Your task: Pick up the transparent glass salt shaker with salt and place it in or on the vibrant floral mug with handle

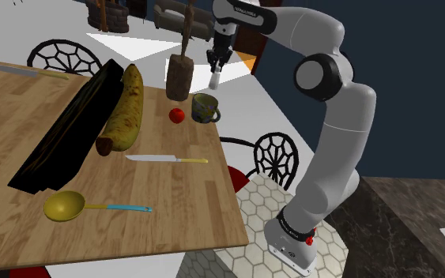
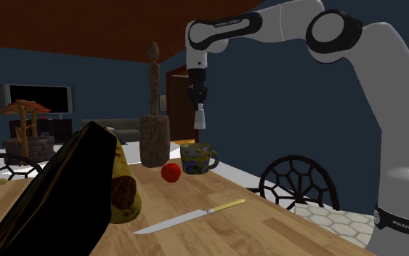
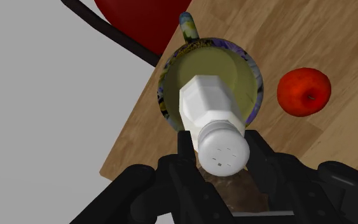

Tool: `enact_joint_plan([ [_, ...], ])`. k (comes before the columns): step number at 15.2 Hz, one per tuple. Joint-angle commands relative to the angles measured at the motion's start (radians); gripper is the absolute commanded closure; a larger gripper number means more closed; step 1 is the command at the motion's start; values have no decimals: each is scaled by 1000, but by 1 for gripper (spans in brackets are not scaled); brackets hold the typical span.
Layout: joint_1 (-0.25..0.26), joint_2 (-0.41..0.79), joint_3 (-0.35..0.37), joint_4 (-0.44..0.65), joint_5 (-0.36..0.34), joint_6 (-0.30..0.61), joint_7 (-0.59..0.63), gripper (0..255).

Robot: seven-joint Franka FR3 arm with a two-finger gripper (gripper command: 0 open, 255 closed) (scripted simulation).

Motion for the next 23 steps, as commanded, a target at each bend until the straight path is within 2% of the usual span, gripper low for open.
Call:
enact_joint_plan([
  [1,-2,-7,0,-37,0,30,2,255],
  [14,-7,-23,-1,-232,-2,209,18,255],
  [21,-7,-23,-1,-232,-2,209,18,255],
  [22,-7,-23,-1,-232,-2,209,18,0],
  [23,-7,-23,-1,-232,-2,209,18,0],
])
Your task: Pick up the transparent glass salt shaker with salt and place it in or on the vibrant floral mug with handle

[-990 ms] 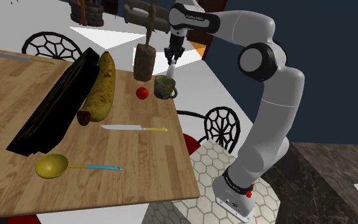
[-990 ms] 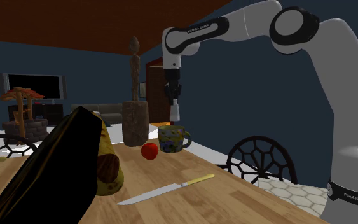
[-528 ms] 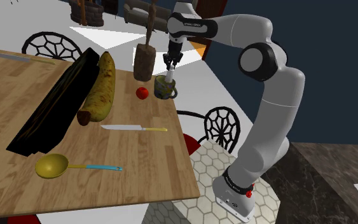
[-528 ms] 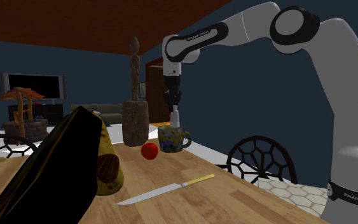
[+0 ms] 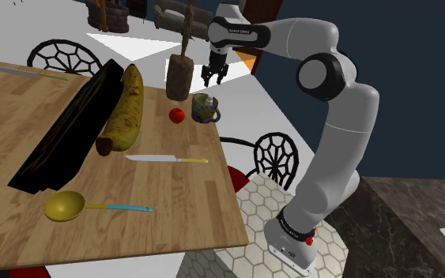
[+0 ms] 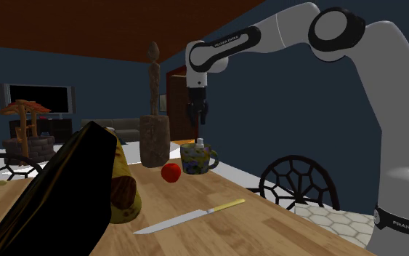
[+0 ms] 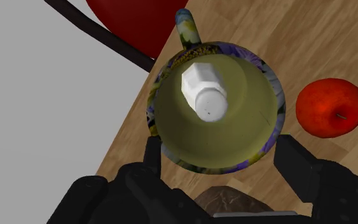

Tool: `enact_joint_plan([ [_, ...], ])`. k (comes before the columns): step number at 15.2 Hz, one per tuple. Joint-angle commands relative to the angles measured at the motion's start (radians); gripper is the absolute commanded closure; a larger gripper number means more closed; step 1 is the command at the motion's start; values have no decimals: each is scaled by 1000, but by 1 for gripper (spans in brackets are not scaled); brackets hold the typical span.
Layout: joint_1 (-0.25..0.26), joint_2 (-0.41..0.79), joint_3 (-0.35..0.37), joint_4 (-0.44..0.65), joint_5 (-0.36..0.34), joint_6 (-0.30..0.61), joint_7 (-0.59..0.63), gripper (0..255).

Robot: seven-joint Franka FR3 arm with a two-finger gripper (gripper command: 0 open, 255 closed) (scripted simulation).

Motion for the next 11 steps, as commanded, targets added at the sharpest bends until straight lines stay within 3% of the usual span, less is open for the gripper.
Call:
enact_joint_plan([
  [1,0,0,0,0,0,0,0,0],
  [4,0,0,0,0,0,0,0,0],
  [8,8,1,3,128,2,-127,-4,0],
  [11,8,1,3,128,2,-127,-4,0],
])
